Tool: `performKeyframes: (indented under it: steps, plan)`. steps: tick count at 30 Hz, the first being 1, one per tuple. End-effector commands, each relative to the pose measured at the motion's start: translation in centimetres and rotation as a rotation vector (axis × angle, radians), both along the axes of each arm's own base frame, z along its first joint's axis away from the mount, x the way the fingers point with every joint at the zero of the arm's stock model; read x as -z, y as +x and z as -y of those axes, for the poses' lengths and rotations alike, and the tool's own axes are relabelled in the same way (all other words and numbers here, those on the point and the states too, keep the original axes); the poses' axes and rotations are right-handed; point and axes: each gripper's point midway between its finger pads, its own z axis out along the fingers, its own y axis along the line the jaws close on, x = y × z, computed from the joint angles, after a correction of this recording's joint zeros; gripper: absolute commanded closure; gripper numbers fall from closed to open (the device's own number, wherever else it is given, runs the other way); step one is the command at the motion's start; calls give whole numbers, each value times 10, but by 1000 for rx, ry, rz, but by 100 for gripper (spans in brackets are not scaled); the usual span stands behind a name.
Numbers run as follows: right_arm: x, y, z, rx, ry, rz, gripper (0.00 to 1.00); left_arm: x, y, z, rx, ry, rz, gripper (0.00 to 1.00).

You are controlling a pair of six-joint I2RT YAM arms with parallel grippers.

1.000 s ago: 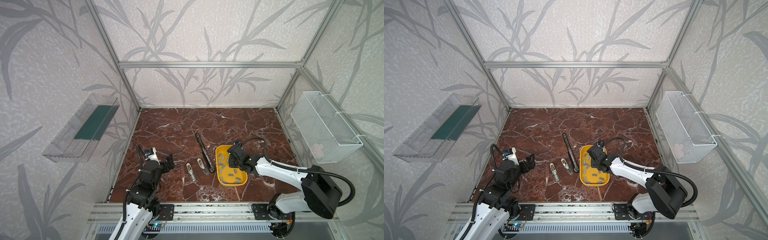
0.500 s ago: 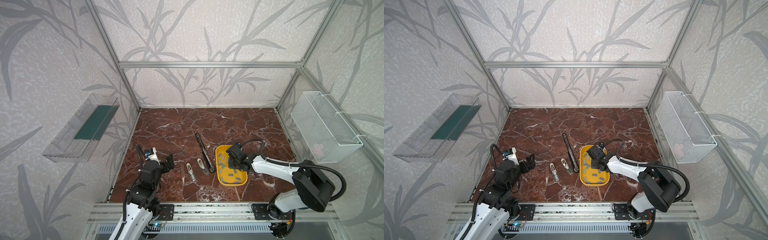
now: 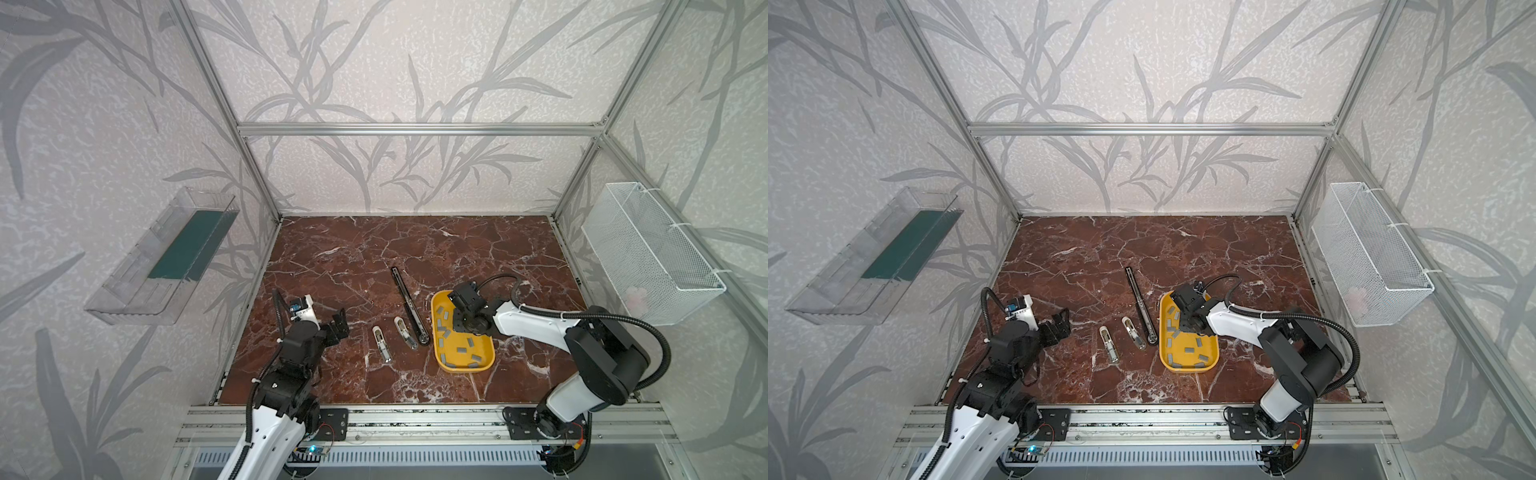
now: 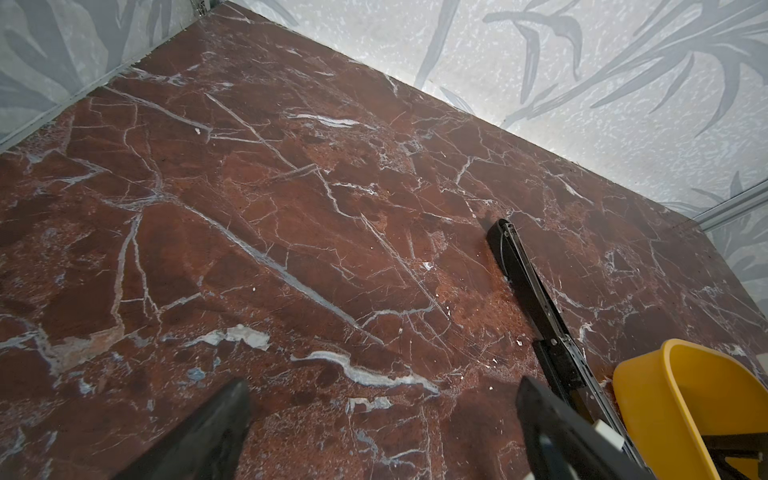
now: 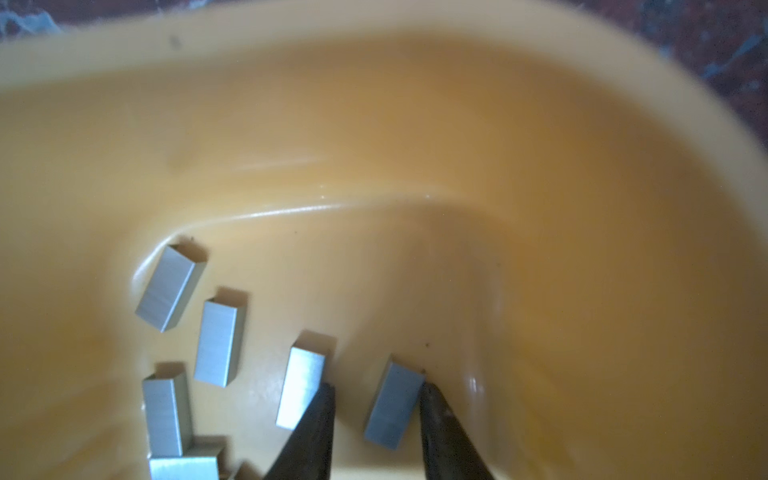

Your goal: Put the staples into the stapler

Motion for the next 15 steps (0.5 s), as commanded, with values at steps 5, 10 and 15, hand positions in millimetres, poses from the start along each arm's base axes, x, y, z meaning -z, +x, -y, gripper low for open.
performKeyframes:
  steps: [5, 10, 15]
  plan:
    - [12, -8, 4, -15, -44, -79, 68, -5, 2, 1, 6, 1, 24, 1]
    - [12, -8, 6, -19, -68, -83, 76, -5, 2, 1, 6, 1, 25, 1]
    - [13, -7, 5, -38, -95, -113, 77, -5, 2, 1, 7, 1, 25, 1]
